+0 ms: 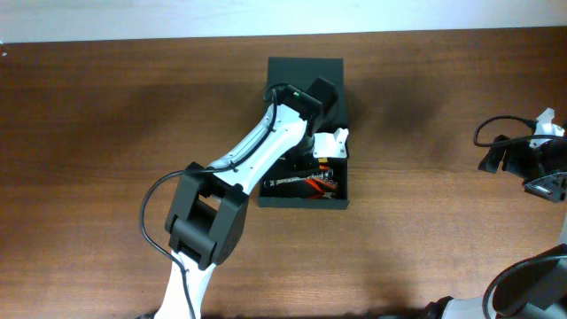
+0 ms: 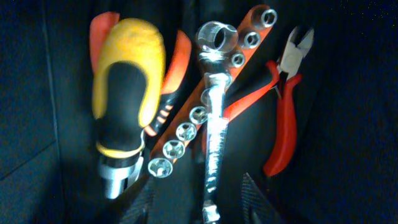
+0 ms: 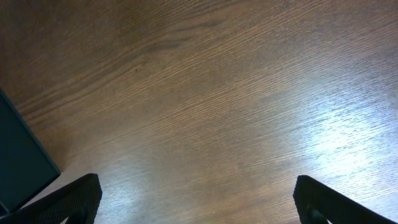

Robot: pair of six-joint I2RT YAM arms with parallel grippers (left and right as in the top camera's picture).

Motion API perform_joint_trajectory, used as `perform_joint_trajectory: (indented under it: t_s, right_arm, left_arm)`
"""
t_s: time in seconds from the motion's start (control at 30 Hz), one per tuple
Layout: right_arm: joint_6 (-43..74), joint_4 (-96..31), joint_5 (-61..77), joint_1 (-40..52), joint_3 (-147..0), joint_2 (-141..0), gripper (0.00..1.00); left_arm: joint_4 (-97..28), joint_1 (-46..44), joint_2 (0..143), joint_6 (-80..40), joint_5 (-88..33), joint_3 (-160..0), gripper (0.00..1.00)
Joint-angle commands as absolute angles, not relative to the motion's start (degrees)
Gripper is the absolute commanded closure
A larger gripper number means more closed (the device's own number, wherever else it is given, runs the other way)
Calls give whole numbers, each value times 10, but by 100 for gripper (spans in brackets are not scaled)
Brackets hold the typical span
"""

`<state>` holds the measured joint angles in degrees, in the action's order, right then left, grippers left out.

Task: Pack container
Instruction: 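Carry the wrench into the box with the left gripper and release, then withdraw the left gripper from the box toward the left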

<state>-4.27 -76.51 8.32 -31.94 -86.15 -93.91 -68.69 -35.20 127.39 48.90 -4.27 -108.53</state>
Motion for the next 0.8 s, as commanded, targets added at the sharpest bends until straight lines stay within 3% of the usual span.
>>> perform_joint_trajectory:
  t_s: [0.0, 0.33, 0.47, 0.77]
  right_arm:
    - [-40, -767, 88, -318, -861, -932, 1]
    - [-40, -756, 88, -318, -862, -932, 1]
    - [-42, -726, 88, -318, -888, -932, 1]
    - [-84, -815, 190, -308, -1097, -932, 1]
  left_arm:
    - [-688, -348, 1274, 495, -51, -1087, 47]
    - [-710, -347, 1235, 461, 10, -1108, 29]
    - [-715, -330, 1174, 413, 66, -1133, 0]
    - [-712, -190, 1019, 307, 66, -1142, 1]
